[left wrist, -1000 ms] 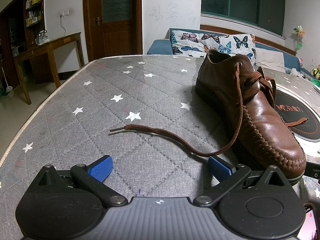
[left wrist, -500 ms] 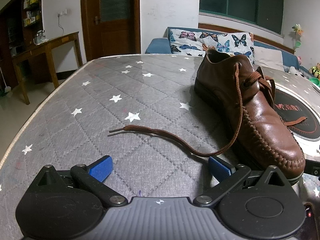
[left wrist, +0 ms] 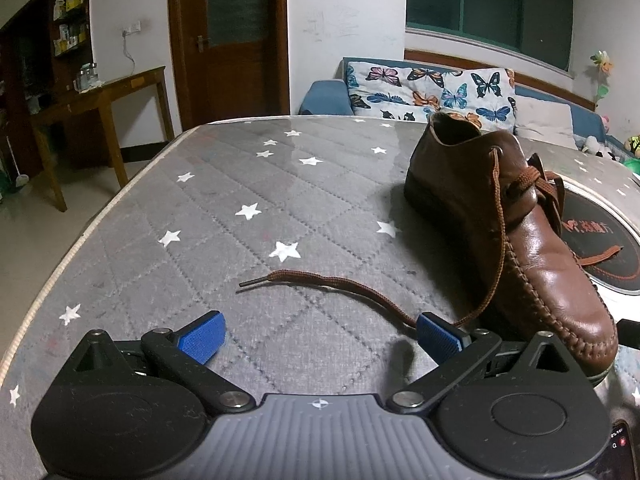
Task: Lace up shoes with both hands
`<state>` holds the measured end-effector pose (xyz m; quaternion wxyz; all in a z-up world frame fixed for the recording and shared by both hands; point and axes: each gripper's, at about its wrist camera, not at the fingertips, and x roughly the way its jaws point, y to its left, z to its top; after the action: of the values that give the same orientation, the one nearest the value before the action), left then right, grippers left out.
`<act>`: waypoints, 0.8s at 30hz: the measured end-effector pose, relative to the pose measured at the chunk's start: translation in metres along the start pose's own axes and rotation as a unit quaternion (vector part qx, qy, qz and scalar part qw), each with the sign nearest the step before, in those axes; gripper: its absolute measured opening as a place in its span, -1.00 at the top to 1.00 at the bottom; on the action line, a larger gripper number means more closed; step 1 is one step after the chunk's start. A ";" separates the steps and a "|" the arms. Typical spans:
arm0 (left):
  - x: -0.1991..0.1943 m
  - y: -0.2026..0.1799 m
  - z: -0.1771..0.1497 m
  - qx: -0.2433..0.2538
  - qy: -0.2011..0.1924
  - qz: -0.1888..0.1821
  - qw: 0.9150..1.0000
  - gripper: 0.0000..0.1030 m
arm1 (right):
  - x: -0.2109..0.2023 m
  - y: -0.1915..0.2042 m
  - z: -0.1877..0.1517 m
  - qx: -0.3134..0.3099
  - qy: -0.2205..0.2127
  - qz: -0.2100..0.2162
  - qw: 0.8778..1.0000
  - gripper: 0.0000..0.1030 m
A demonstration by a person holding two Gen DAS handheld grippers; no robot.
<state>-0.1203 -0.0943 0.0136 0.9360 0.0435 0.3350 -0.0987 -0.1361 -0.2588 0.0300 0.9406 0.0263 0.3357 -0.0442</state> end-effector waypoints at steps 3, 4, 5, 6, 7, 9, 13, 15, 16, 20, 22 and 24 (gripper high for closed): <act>-0.001 0.000 0.000 0.005 0.000 0.002 1.000 -1.00 | -0.001 -0.001 0.001 -0.001 0.000 -0.001 1.000 -1.00; -0.001 0.000 0.000 0.005 -0.001 0.004 1.000 -1.00 | -0.001 -0.002 0.001 -0.001 -0.001 -0.002 1.000 -1.00; -0.001 0.001 0.000 0.006 -0.002 0.005 1.000 -1.00 | -0.002 -0.002 0.001 -0.002 -0.001 -0.003 1.000 -1.00; -0.001 0.002 0.000 0.005 -0.002 0.007 1.000 -1.00 | -0.002 -0.003 0.001 -0.002 -0.001 -0.004 1.000 -1.00; -0.001 0.004 0.001 0.004 -0.002 0.008 1.000 -1.00 | -0.001 -0.004 0.001 -0.002 0.000 -0.005 1.000 -1.00; -0.001 0.007 0.001 0.001 -0.002 0.013 1.000 -1.00 | -0.002 -0.006 0.001 -0.005 0.002 -0.009 1.000 -1.00; 0.000 0.015 0.003 -0.005 -0.003 0.023 1.000 -1.00 | -0.003 -0.014 0.001 -0.002 0.003 -0.017 1.000 -1.00; 0.001 0.019 0.003 -0.009 -0.003 0.028 1.000 -1.00 | -0.003 -0.019 0.001 0.003 0.005 -0.019 1.000 -1.00; 0.001 0.020 0.004 -0.011 -0.002 0.030 0.999 -1.00 | -0.002 -0.021 0.001 0.005 0.006 -0.019 1.000 -1.00; 0.002 0.030 0.006 -0.018 -0.005 0.039 0.999 -1.00 | -0.001 -0.030 0.000 0.015 0.010 -0.019 1.000 -1.00; 0.002 0.035 0.007 -0.021 -0.007 0.045 0.999 -1.00 | -0.001 -0.034 0.001 0.015 0.010 -0.019 1.000 -1.00; 0.002 0.041 0.008 -0.027 -0.008 0.052 0.998 -1.00 | -0.001 -0.037 0.001 0.010 0.010 -0.023 1.000 -1.00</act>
<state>-0.1049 -0.0557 0.0190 0.9433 0.0348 0.3275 -0.0410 -0.1396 -0.2954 0.0308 0.9356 0.0281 0.3452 -0.0691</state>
